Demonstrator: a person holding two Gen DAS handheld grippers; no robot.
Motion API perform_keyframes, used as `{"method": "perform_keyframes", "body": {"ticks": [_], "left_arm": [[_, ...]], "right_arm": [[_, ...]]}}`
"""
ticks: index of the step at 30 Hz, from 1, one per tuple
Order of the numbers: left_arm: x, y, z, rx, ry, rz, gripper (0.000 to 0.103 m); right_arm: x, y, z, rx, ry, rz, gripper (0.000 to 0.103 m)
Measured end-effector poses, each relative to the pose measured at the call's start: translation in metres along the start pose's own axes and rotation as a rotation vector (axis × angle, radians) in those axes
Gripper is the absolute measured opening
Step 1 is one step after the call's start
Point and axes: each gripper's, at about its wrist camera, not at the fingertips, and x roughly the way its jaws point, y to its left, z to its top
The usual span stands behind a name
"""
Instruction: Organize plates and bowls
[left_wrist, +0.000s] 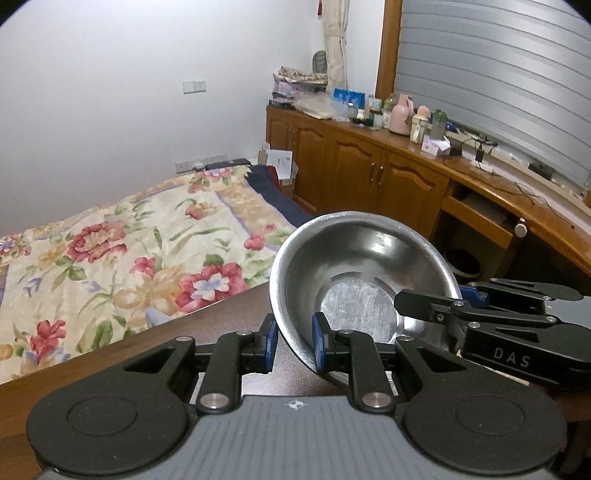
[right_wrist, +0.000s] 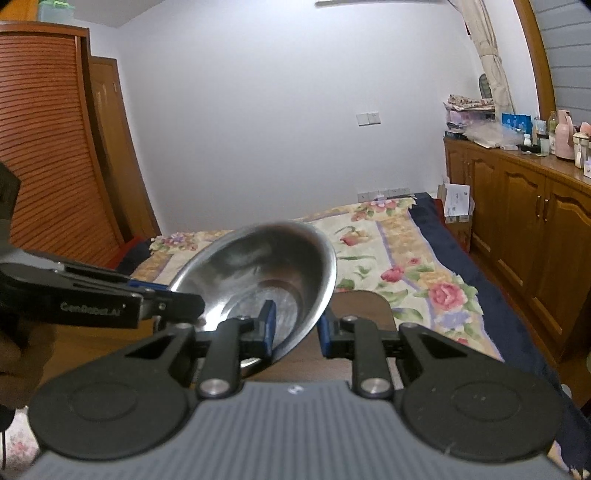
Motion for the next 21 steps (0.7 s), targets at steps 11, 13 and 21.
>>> {"method": "perform_keyframes", "body": {"ticks": [11,13,21], "left_arm": [[-0.048,-0.004,-0.011,-0.002,-0.052,0.012,0.021],[-0.056,-0.005,-0.012,0.001,-0.060,0.018,0.021],[-0.089,-0.009,-0.025,0.005,-0.086,0.040,0.021]], "right_arm": [[-0.021,0.018,0.004,-0.007,-0.020,0.037,0.025],[-0.025,0.024,0.004,-0.019,-0.025,0.040,0.025],[-0.038,0.038,0.002,-0.040,-0.028,0.066,0.025]]}}
